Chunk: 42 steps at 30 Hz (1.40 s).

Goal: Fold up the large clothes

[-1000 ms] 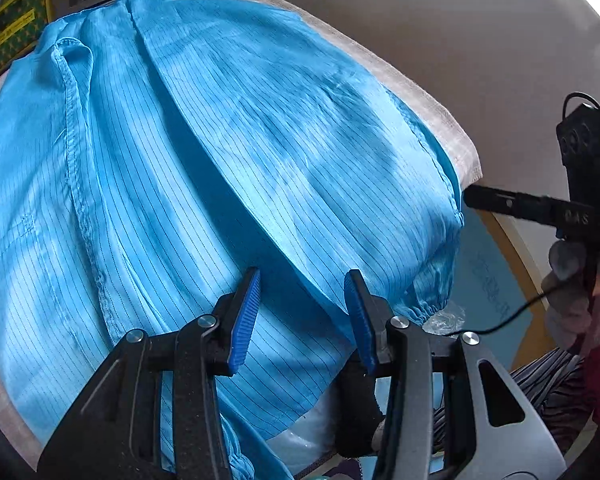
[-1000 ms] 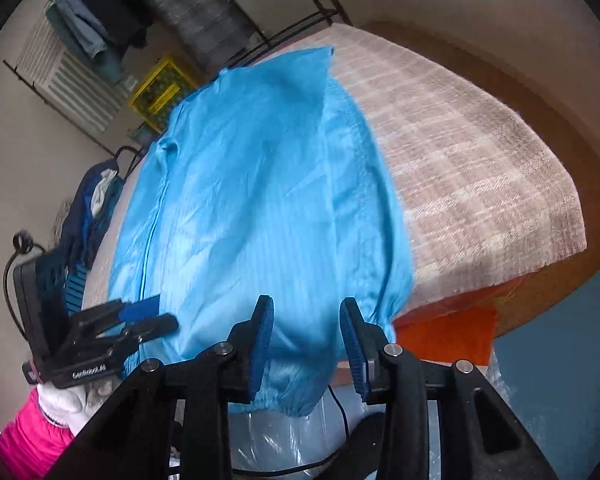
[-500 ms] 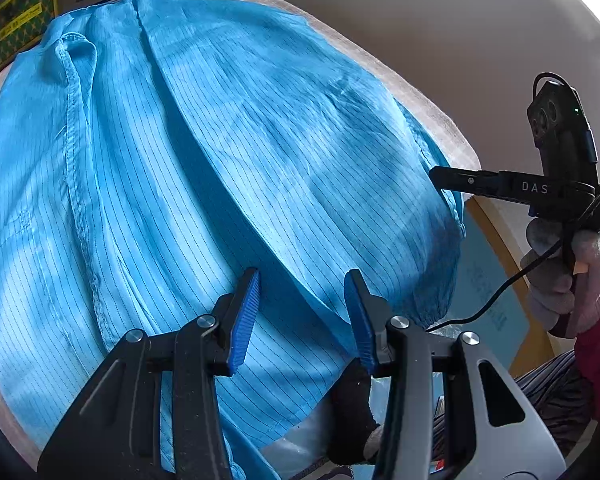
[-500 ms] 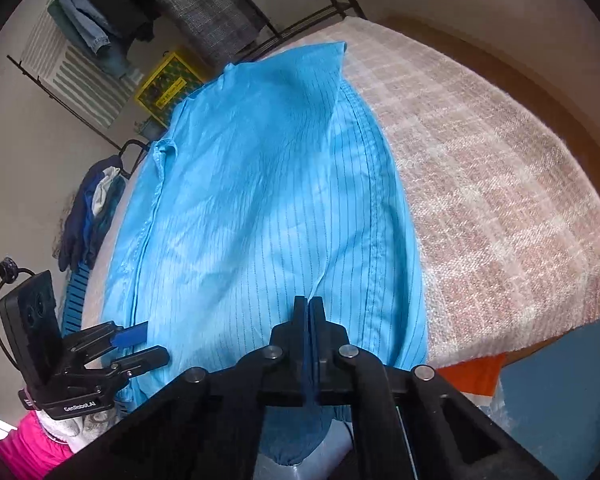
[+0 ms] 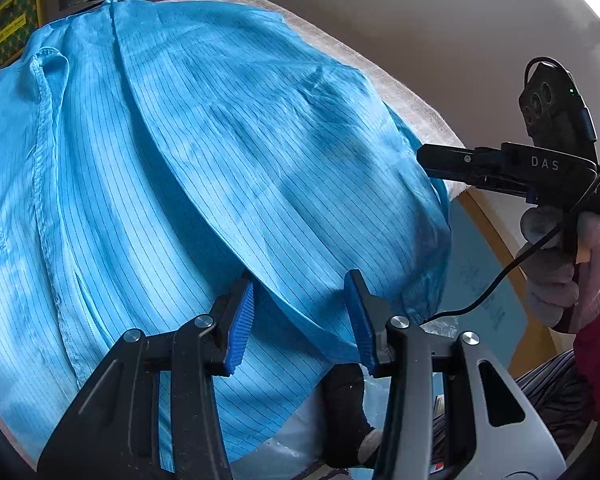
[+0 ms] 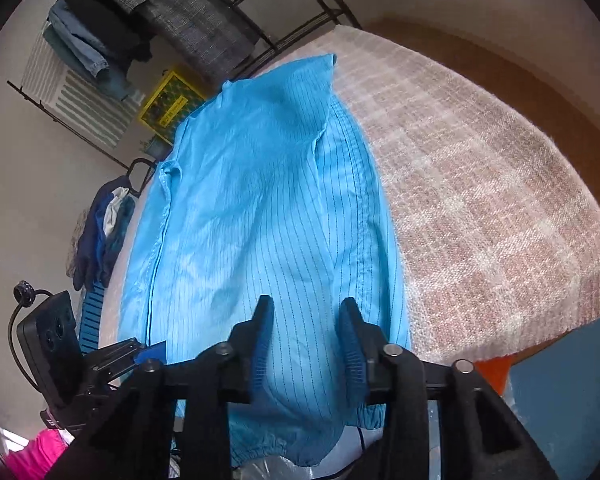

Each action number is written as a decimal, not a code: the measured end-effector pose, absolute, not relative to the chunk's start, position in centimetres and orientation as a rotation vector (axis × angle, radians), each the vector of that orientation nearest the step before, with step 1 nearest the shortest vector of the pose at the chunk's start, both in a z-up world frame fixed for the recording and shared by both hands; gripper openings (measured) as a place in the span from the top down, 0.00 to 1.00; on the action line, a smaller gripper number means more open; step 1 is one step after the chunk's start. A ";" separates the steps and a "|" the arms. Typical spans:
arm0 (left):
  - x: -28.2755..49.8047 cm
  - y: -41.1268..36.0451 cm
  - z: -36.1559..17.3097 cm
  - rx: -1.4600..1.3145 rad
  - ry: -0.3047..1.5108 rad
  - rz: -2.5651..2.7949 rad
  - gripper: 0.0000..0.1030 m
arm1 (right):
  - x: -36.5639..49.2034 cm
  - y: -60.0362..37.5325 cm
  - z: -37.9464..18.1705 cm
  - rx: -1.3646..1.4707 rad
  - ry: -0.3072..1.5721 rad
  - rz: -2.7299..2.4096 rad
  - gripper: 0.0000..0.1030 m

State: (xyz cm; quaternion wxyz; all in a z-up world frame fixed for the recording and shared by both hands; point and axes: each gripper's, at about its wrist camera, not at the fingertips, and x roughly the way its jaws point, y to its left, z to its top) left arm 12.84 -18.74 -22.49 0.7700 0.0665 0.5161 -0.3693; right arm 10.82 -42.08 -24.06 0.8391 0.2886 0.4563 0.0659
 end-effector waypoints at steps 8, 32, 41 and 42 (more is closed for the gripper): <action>13.1 -18.9 -22.5 0.138 1.119 -0.800 0.57 | 11.6 -40.7 -24.6 0.483 1.006 0.067 1.00; 12.6 -19.9 -22.1 0.100 1.120 -0.824 0.57 | 10.9 -42.8 -23.8 0.462 0.974 -0.056 1.00; 11.4 -21.3 -22.3 0.250 1.089 -0.844 0.57 | 10.0 -44.2 -24.4 0.526 0.993 0.035 0.63; 11.5 -21.0 -22.3 0.249 1.088 -0.835 0.57 | 9.9 -44.1 -24.5 0.522 0.995 0.039 0.63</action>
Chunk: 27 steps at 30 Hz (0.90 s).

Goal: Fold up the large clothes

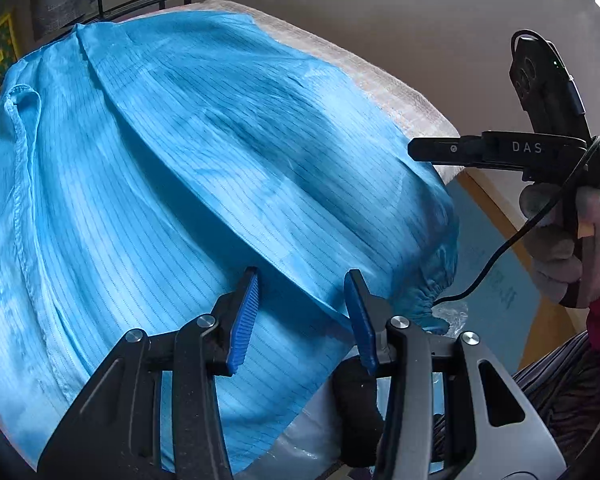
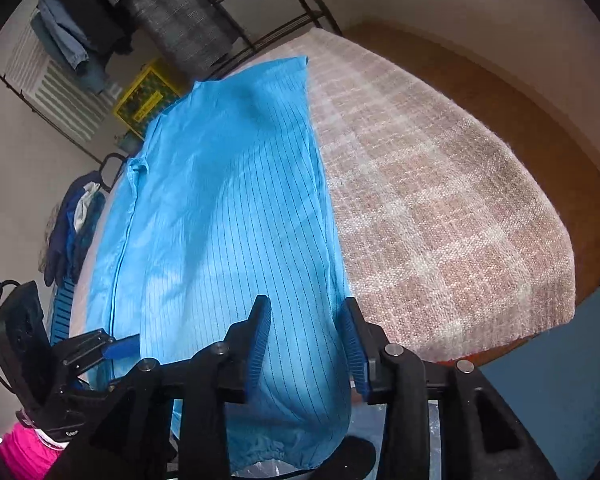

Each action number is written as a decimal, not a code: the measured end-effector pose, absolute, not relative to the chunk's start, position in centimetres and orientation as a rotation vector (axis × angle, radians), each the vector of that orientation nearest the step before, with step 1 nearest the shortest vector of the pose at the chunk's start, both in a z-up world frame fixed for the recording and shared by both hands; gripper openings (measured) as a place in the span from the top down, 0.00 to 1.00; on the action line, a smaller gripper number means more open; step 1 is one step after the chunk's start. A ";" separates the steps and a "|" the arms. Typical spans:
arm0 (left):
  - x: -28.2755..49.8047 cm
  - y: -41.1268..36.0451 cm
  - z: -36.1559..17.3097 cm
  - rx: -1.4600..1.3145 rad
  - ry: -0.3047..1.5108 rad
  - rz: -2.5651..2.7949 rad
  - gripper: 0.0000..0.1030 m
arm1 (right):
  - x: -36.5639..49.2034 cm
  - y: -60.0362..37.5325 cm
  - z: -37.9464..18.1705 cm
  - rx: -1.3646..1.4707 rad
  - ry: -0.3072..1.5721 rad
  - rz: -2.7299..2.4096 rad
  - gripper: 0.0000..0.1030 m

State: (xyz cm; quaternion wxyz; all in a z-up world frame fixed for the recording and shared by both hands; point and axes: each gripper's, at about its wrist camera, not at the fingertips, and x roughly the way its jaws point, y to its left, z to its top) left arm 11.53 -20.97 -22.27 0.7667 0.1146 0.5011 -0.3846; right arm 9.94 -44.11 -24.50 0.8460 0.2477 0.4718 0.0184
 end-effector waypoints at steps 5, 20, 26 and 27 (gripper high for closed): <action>12.6 -19.1 -22.1 0.194 1.110 -0.816 0.57 | 9.7 -44.4 -25.1 0.558 0.983 0.074 0.58; 12.4 -18.8 -22.2 0.236 1.084 -0.821 0.57 | 8.7 -44.5 -25.2 0.593 0.956 0.097 0.67; 12.5 -18.8 -21.9 0.229 1.094 -0.819 0.57 | 9.2 -43.1 -25.4 0.606 1.000 0.093 0.97; 12.6 -18.6 -21.6 0.216 1.096 -0.823 0.57 | 9.1 -42.9 -25.3 0.607 1.002 0.081 0.98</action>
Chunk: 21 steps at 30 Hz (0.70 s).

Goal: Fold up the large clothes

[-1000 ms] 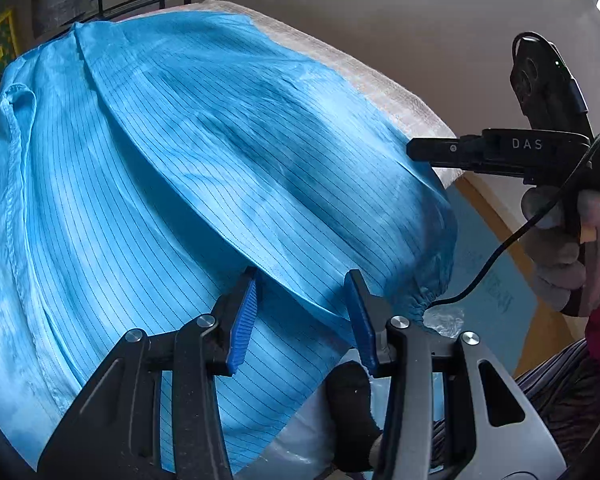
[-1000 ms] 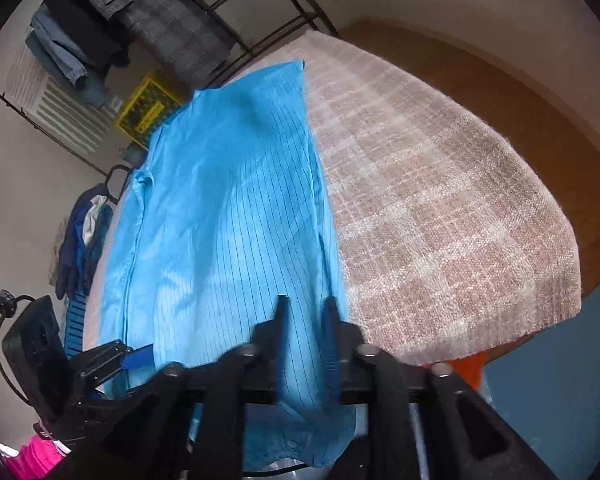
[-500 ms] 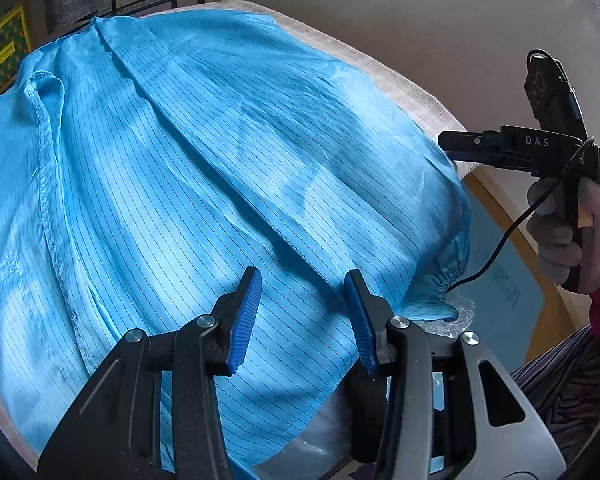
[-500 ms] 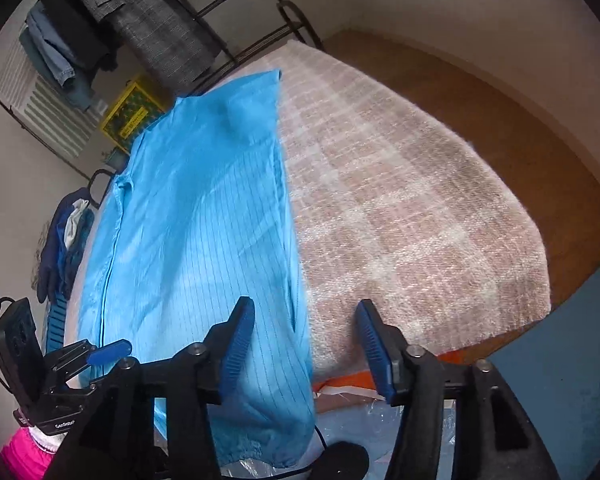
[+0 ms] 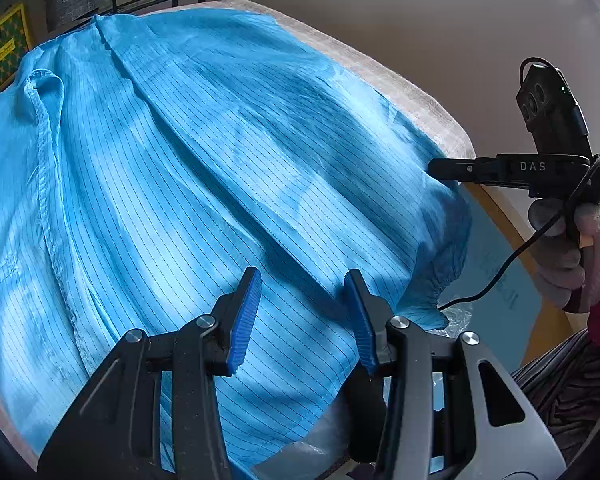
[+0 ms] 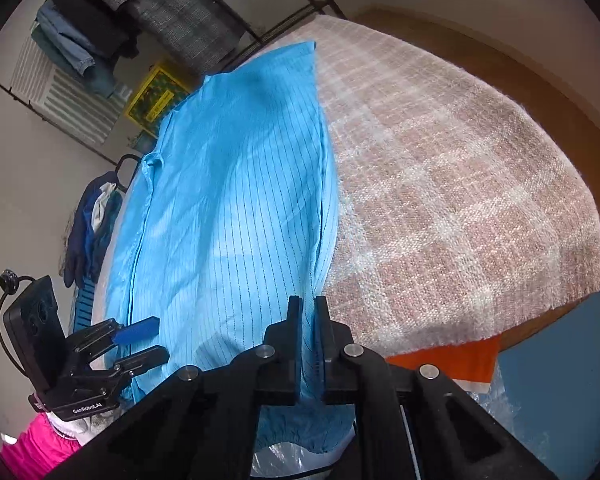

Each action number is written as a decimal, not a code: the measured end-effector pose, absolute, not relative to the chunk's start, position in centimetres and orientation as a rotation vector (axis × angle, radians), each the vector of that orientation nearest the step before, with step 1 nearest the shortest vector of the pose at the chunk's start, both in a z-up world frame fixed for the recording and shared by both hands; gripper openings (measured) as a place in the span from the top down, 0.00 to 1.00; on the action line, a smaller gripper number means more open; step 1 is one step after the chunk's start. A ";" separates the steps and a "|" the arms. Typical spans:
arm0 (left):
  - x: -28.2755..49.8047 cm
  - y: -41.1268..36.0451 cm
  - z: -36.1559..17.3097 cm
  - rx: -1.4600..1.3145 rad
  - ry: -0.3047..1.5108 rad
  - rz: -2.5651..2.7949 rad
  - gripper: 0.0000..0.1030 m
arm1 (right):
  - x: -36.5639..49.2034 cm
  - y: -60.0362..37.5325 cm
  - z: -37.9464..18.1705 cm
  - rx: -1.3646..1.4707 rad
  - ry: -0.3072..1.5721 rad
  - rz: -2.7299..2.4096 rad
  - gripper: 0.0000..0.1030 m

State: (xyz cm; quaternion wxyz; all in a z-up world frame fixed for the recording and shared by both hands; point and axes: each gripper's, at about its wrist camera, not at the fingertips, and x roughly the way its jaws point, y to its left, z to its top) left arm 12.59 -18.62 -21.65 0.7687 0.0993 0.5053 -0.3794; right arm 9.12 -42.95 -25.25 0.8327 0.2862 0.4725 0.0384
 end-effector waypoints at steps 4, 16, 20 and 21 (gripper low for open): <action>13.1 -17.9 -19.6 0.143 1.050 -0.813 0.57 | 8.9 -41.6 -23.6 0.565 0.985 0.070 0.99; 14.4 -20.3 -21.5 0.181 1.108 -0.791 0.57 | 9.0 -37.4 -19.2 0.383 0.931 0.028 1.00; 14.5 -17.0 -18.3 0.045 1.077 -0.789 0.57 | 9.3 -34.4 -17.7 0.231 0.914 0.034 1.00; 14.5 -15.8 -17.3 0.009 1.061 -0.791 0.57 | 9.3 -33.5 -17.5 0.193 0.911 0.042 1.00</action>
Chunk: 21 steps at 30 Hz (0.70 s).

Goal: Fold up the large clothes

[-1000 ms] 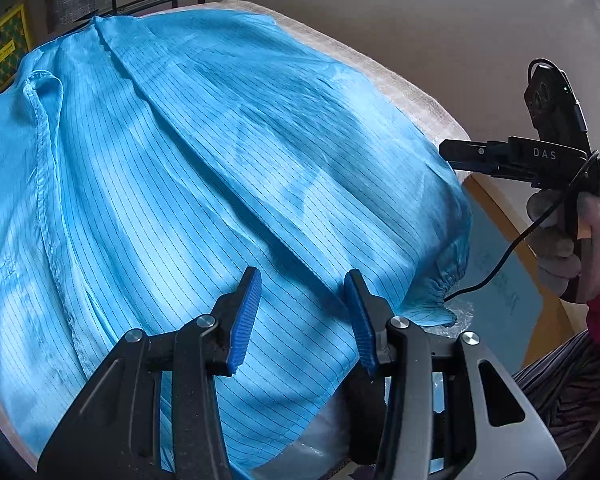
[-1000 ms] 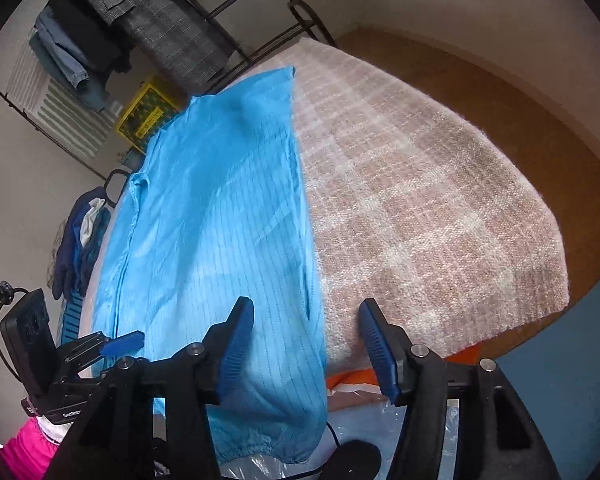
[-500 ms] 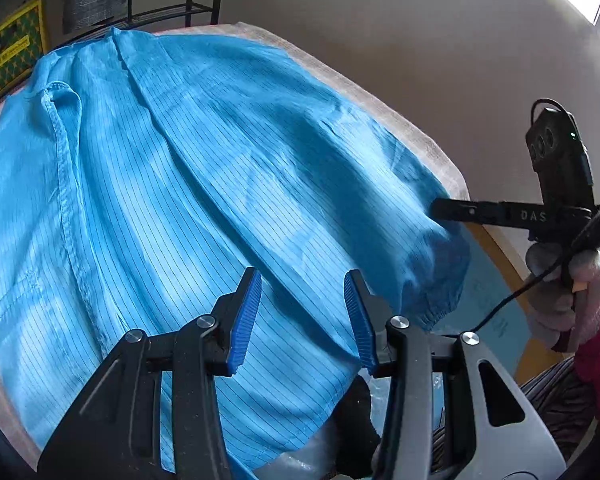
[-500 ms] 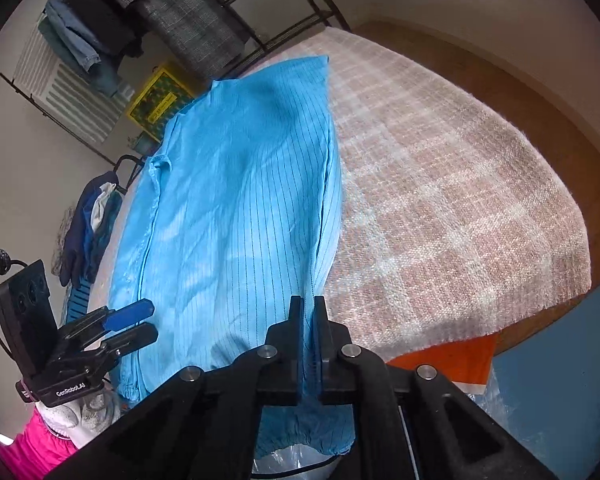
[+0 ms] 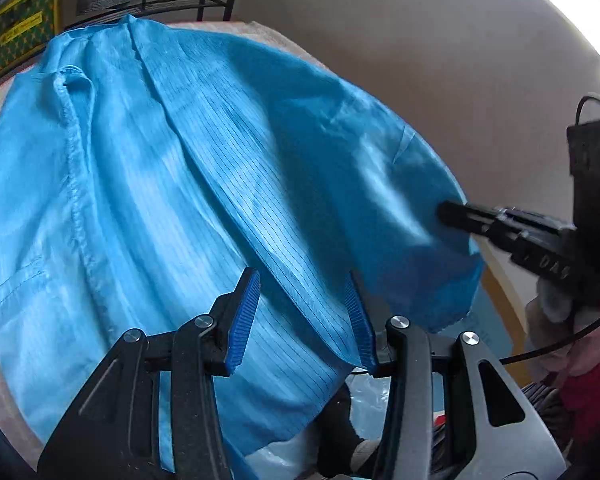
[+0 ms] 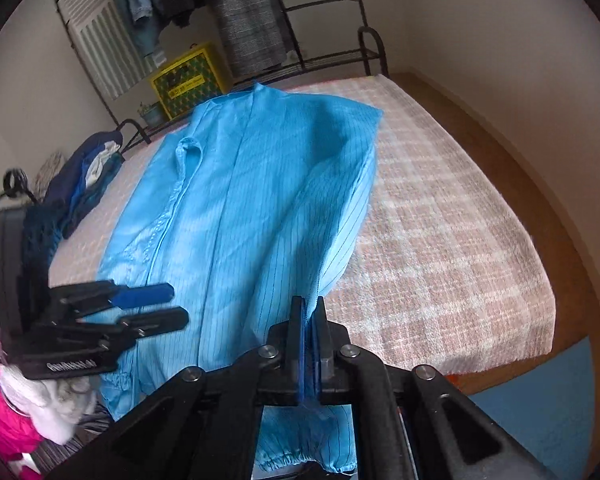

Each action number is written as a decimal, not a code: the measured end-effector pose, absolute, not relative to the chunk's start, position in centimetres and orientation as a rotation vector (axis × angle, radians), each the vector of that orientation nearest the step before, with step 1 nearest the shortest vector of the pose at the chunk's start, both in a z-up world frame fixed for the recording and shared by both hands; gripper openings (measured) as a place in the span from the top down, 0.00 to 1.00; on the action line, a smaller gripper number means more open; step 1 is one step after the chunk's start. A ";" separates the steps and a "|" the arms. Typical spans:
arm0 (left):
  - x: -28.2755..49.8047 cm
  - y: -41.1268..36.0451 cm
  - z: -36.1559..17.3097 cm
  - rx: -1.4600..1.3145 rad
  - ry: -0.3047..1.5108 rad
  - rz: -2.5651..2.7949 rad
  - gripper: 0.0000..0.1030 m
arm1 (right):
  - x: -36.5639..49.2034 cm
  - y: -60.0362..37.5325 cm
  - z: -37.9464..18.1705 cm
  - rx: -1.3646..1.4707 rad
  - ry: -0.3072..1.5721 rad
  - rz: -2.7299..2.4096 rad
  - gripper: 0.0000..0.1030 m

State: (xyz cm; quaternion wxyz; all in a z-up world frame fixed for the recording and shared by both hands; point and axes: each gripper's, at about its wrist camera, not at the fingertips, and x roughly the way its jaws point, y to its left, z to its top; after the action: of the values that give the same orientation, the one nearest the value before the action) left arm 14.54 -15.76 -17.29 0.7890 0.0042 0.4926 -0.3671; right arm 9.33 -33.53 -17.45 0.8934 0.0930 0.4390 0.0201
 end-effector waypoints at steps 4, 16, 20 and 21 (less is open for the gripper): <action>14.3 -10.5 -13.6 -0.051 0.980 -0.757 0.57 | 9.5 -29.3 -16.7 0.030 0.902 0.074 1.00; 16.3 5.7 -8.7 -0.177 0.855 -0.498 0.57 | 12.0 -14.8 -20.5 -0.352 0.998 0.287 1.00; 17.2 7.9 -8.5 -0.178 0.838 -0.455 0.57 | 12.6 -12.0 -23.0 -0.406 1.063 0.332 1.00; 17.3 8.2 -8.5 -0.176 0.837 -0.451 0.57 | 12.6 -11.7 -23.6 -0.419 1.077 0.331 1.00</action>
State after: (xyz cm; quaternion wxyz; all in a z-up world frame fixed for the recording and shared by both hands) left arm 17.27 8.19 -8.47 0.8853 -0.0848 0.4026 -0.2166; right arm 12.65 -11.72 -23.64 0.8247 -0.1969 0.5068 0.1557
